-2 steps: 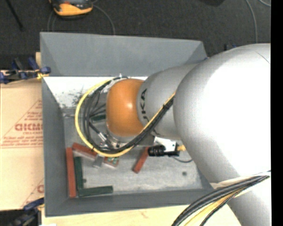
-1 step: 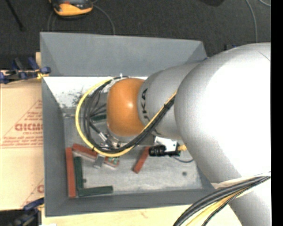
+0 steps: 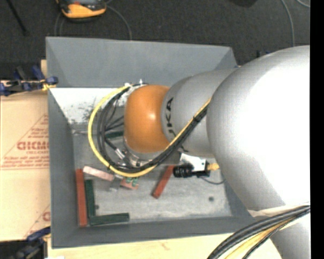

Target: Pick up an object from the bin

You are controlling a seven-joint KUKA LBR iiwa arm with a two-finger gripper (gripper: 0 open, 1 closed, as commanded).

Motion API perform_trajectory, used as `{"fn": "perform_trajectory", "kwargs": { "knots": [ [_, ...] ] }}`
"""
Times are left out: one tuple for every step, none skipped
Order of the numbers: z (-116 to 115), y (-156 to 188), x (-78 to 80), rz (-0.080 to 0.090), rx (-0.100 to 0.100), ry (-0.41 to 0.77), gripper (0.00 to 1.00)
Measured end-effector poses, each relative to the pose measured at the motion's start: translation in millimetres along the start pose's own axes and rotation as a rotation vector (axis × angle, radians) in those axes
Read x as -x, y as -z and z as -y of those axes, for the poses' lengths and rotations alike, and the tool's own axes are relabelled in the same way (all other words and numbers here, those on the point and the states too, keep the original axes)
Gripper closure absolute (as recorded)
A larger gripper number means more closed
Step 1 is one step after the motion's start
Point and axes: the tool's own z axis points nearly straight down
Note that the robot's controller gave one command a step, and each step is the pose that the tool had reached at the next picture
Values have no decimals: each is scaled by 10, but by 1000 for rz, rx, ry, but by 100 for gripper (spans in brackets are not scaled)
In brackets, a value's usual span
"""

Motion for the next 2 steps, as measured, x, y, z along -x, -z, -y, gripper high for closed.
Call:
{"fn": "perform_trajectory", "kwargs": {
  "knots": [
    [-7, 246, 8, 3, 3, 0, 100],
    [-13, 430, 18, 10, 8, 0, 100]
  ]
}}
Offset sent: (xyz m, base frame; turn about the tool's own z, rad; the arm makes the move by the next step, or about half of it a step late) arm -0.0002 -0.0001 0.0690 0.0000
